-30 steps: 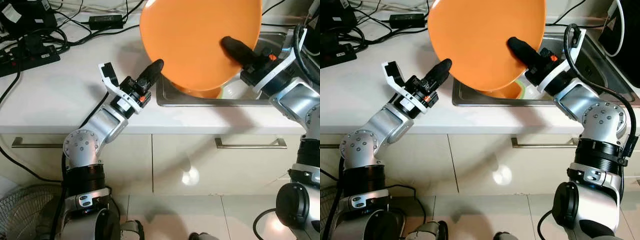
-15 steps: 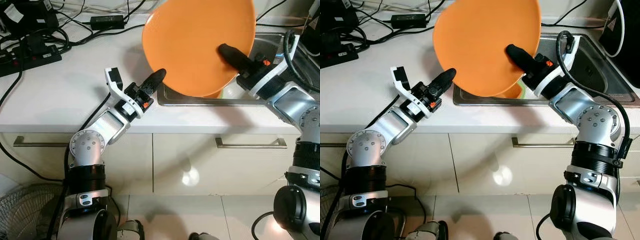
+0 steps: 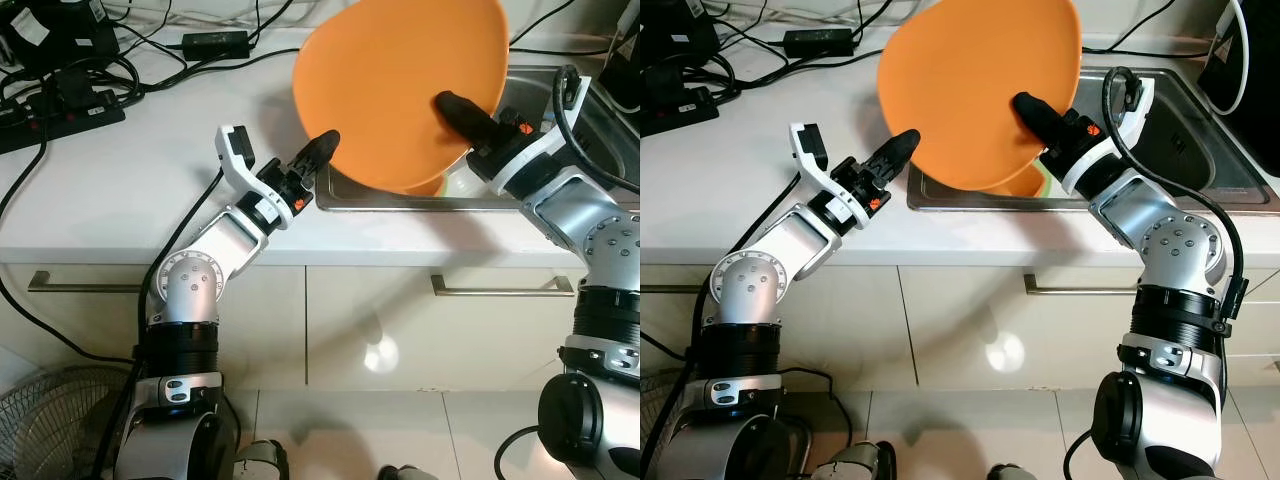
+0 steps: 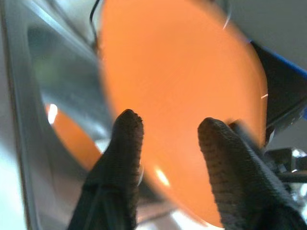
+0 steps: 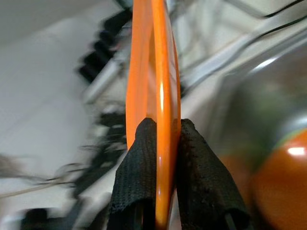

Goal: Kitchen organization

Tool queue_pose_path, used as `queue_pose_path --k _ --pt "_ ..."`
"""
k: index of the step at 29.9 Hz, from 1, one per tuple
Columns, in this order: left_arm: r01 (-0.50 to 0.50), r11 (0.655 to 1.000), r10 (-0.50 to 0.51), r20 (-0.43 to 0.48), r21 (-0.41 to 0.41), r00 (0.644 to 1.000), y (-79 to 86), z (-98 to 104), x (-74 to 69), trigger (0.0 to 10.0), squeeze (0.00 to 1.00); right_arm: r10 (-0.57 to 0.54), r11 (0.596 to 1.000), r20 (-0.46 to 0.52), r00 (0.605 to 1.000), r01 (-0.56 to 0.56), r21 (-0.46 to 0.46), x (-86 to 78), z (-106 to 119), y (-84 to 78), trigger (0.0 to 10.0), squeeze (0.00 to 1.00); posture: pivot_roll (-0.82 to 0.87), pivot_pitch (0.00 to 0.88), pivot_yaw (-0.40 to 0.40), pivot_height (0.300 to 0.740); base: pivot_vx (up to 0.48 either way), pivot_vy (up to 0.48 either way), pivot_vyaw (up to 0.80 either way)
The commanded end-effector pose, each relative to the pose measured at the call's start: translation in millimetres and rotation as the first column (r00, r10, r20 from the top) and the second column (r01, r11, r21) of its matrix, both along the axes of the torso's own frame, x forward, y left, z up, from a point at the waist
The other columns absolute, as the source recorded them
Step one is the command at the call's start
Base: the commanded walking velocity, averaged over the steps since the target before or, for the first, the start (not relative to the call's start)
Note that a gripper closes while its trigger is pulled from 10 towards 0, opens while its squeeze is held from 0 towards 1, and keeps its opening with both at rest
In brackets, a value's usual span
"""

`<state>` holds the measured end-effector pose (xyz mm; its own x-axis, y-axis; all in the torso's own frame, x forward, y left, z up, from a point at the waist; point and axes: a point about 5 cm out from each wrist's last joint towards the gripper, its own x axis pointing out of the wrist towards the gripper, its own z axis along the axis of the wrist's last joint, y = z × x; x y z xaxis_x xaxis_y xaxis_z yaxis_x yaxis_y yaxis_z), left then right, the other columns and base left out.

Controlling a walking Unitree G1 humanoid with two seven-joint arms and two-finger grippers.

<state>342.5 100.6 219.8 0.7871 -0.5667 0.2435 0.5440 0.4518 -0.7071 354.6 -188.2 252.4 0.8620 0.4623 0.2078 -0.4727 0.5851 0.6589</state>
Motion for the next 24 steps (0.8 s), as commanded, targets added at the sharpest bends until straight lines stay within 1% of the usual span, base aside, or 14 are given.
queue_pose_path --k 1,4,6,7,10,11,12,15,16,17,18,20,22,24 --pt "-0.029 0.998 0.025 0.071 0.048 0.997 -0.8 14.2 -0.1 10.0 1.00 -0.052 0.998 0.056 0.997 0.053 -0.020 0.2 9.9 -3.9 0.0 0.00 0.03 0.079 0.007 0.740 0.000 0.000 0.00" --pt "-0.041 0.997 0.035 0.083 0.066 0.996 -1.2 15.7 0.2 10.0 1.00 -0.074 0.997 0.066 0.995 0.076 -0.033 1.1 10.7 -4.7 0.0 0.00 0.03 0.079 0.007 0.740 0.000 0.000 0.00" --pt "-0.083 0.989 0.068 0.116 0.125 0.991 -2.1 16.2 1.3 10.0 1.00 -0.129 0.989 0.088 0.988 0.135 -0.061 3.5 11.5 -7.0 0.0 0.00 0.03 0.078 0.008 0.740 0.000 0.000 0.00" --pt "-0.083 0.989 0.068 0.116 0.125 0.991 -2.1 16.2 1.3 10.0 1.00 -0.129 0.989 0.088 0.988 0.135 -0.061 3.5 11.5 -7.0 0.0 0.00 0.03 0.078 0.008 0.740 0.000 0.000 0.00" --pt "-0.143 0.965 0.102 0.187 0.219 0.977 -6.0 19.0 0.9 10.0 1.00 -0.225 0.964 0.107 0.969 0.237 -0.123 8.2 9.4 -14.6 0.0 0.00 0.02 0.074 0.009 0.740 0.000 0.000 0.00" --pt "-0.143 0.965 0.102 0.187 0.219 0.977 -6.0 19.0 0.9 10.0 1.00 -0.225 0.964 0.107 0.969 0.237 -0.123 8.2 9.4 -14.6 0.0 0.00 0.02 0.074 0.009 0.740 0.000 0.000 0.00" --pt "-0.180 0.948 0.123 0.222 0.262 0.967 -6.2 20.6 1.6 10.0 1.00 -0.256 0.949 0.118 0.959 0.273 -0.159 9.7 7.9 -17.5 0.0 0.00 0.02 0.073 0.010 0.740 0.000 0.000 0.00" --pt "-0.214 0.932 0.143 0.248 0.291 0.958 -5.7 22.1 2.7 10.0 1.00 -0.281 0.933 0.131 0.951 0.302 -0.193 10.7 7.2 -19.7 0.0 0.00 0.02 0.073 0.011 0.740 0.000 0.000 0.00" --pt "-0.248 0.915 0.165 0.266 0.317 0.950 -4.8 22.9 4.1 10.0 0.00 -0.298 0.919 0.145 0.943 0.325 -0.222 11.3 6.7 -21.1 0.0 0.00 0.03 0.071 0.011 0.740 0.000 0.000 0.00" --pt "-0.248 0.915 0.165 0.266 0.317 0.950 -4.8 22.9 4.1 10.0 0.00 -0.298 0.919 0.145 0.943 0.325 -0.222 11.3 6.7 -21.1 0.0 0.00 0.03 0.071 0.011 0.740 0.000 0.000 0.00" --pt "-0.281 0.898 0.186 0.286 0.338 0.940 -3.5 23.3 5.4 10.0 0.00 -0.307 0.914 0.149 0.940 0.335 -0.230 11.7 5.9 -21.5 0.0 0.00 0.03 0.071 0.011 0.740 0.000 0.000 0.00" --pt "-0.290 0.894 0.190 0.295 0.342 0.936 -3.1 23.7 5.6 10.0 0.00 -0.310 0.911 0.151 0.939 0.339 -0.234 11.8 5.6 -21.7 0.0 0.00 0.03 0.071 0.011 0.740 0.000 0.000 0.00" --pt "-0.328 0.875 0.217 0.317 0.357 0.923 -1.3 25.4 5.8 10.0 0.00 -0.319 0.901 0.163 0.934 0.352 -0.254 12.9 3.4 -20.7 0.0 0.00 0.03 0.072 0.014 0.740 0.000 0.000 0.00" --pt "-0.334 0.875 0.223 0.319 0.352 0.921 -0.9 25.2 6.5 10.0 0.00 -0.319 0.898 0.172 0.932 0.355 -0.260 13.8 2.9 -20.1 0.0 0.00 0.03 0.070 0.014 0.740 0.000 0.000 0.00"
